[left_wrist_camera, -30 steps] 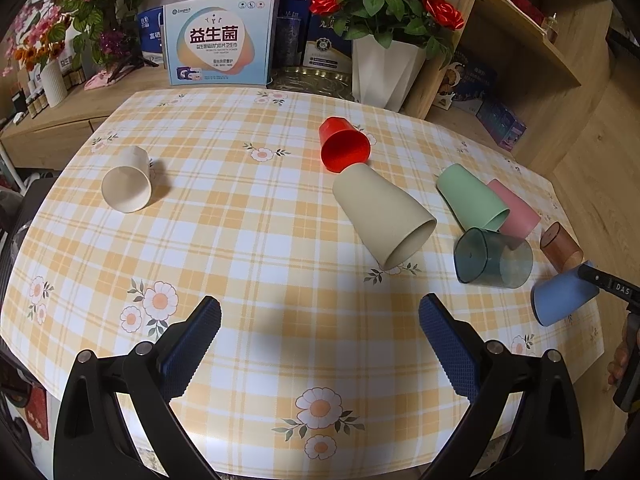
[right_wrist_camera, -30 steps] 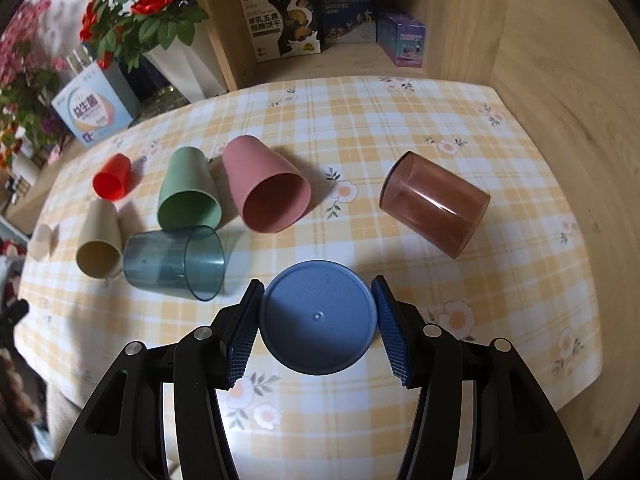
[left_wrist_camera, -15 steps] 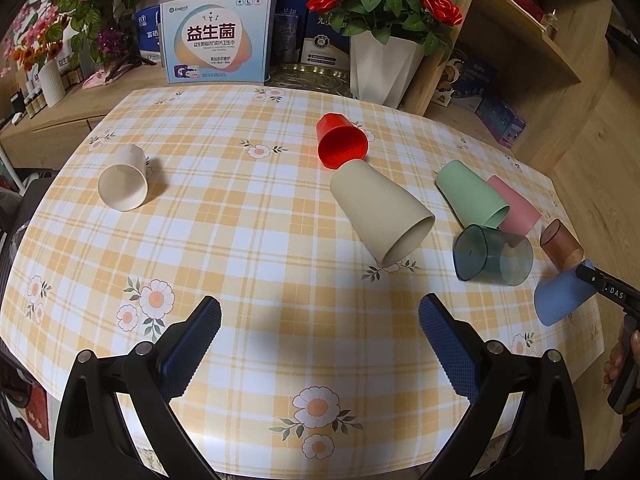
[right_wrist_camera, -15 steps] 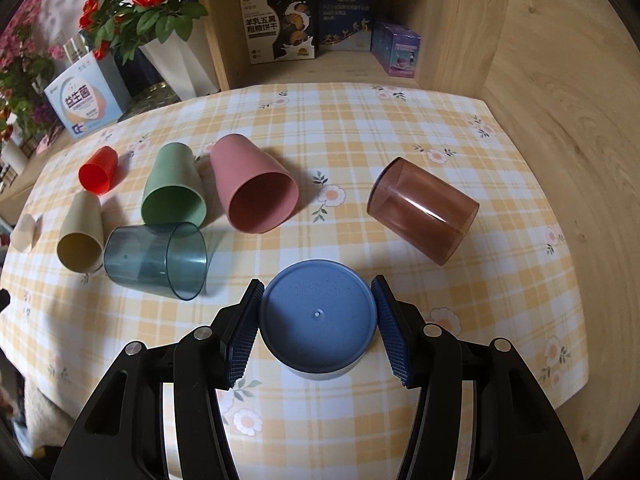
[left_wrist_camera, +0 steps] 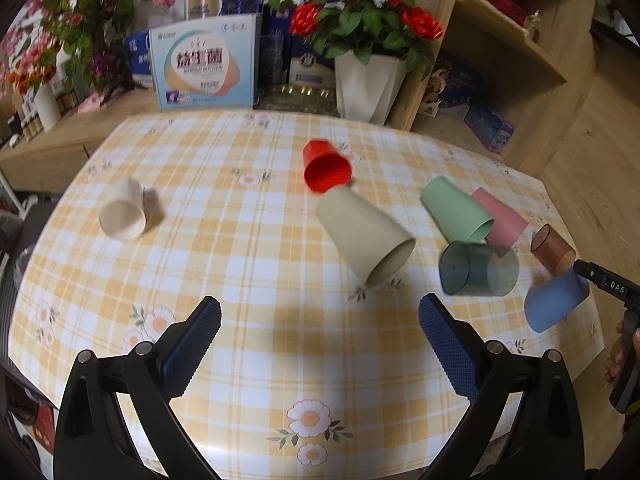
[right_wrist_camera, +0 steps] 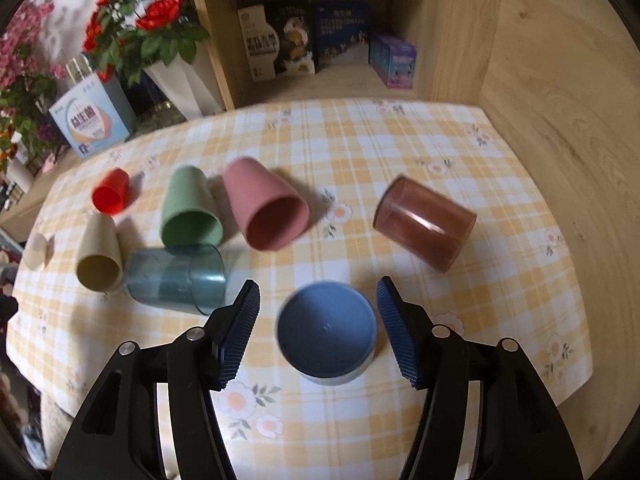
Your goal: Flip cup upside down
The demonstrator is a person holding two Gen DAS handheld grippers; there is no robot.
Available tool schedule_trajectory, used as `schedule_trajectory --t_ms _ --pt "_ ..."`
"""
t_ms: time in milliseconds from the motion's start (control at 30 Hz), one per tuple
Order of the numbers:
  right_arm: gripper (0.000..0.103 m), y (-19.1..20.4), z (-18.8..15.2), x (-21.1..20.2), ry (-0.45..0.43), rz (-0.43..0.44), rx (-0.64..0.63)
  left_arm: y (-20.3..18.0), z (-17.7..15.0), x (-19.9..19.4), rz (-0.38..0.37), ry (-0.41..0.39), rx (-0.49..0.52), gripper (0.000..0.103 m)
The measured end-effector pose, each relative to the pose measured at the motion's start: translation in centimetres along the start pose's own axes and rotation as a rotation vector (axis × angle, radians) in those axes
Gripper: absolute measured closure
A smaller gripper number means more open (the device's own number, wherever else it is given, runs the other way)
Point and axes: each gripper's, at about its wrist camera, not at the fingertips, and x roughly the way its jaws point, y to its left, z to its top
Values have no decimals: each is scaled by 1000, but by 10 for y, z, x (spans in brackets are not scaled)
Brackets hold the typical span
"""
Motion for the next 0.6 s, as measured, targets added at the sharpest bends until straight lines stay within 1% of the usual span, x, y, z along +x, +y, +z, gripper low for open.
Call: schedule_trajectory --t_ms 100,200,233,300,400,500,600 --pt "37 6 8 -18 -59 28 -5 -8 13 -19 9 -72 38 6" --pt "24 10 16 -39 -129 58 10 -16 24 -37 20 -139 68 6" --pt "15 10 19 -47 -161 74 23 -19 30 -45 22 -168 78 6" --pt "15 12 23 -62 -216 99 49 -23 37 -58 22 -207 85 6" --pt "15 16 26 -75 -254 119 62 -26 47 -74 15 -255 79 6" --pt "15 24 28 -88 -295 115 41 -28 54 -88 -6 -289 60 6" --pt "15 32 31 -100 -324 117 11 -29 57 -95 -7 -304 58 6"
